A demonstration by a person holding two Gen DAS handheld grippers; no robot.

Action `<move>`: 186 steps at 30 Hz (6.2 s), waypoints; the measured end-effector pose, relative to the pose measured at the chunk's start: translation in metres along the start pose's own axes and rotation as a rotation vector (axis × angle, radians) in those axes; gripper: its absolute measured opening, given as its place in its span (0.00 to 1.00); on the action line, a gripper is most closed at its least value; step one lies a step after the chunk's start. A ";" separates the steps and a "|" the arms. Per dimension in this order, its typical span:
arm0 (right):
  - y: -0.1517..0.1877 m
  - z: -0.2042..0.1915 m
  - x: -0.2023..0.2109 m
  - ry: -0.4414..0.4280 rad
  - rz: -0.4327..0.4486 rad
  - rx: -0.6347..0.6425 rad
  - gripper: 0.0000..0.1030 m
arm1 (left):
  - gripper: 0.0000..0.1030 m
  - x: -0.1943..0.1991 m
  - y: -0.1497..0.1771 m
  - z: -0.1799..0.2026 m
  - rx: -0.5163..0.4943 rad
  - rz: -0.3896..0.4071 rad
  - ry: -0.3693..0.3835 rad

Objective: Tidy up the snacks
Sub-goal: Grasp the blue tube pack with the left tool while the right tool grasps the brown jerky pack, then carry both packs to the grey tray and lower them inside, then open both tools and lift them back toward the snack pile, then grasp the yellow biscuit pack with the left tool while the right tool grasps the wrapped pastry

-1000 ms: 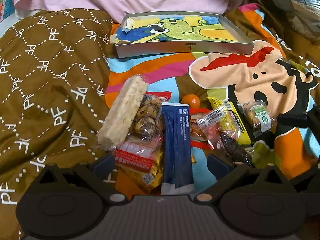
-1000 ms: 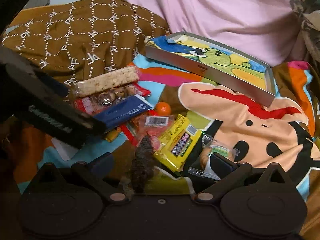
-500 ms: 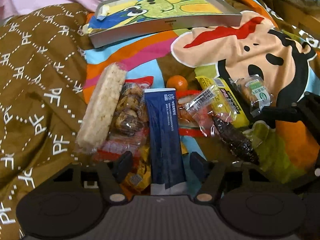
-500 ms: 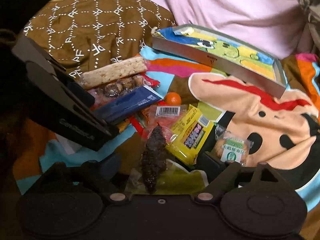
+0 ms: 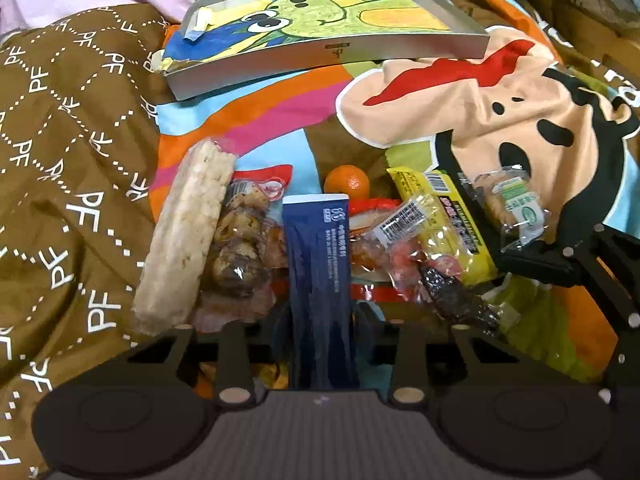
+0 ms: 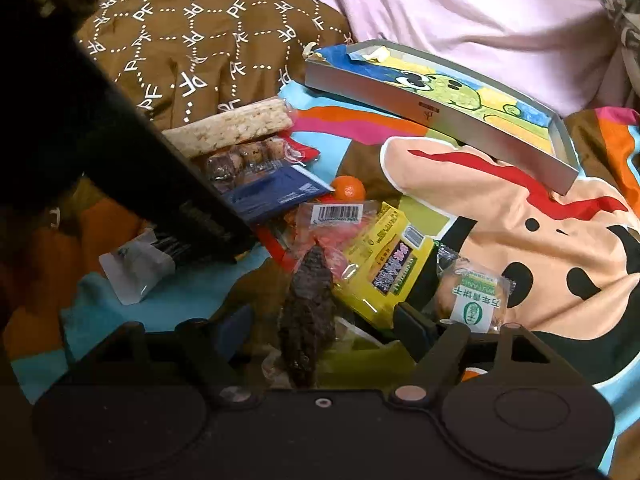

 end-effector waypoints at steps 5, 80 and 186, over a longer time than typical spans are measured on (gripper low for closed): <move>0.000 0.002 -0.002 -0.018 -0.017 -0.026 0.68 | 0.29 0.003 0.001 -0.005 0.111 0.019 0.048; -0.120 0.199 -0.168 0.293 0.297 -0.404 0.47 | 0.25 -0.098 -0.259 -0.033 0.263 0.481 -0.156; 0.004 0.094 0.077 0.180 0.095 -0.049 0.99 | 1.00 0.060 0.032 0.008 0.169 0.380 -0.161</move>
Point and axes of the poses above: each gripper's, at about its wrist camera, not at the fingertips, and x roughly against the way its jaws point, z to its right, y to its underside, the point moved 5 cm from there along -x, roughly the way its jaws point, and after that the axes turned 15 degrees about y, right-handed, at the moved point
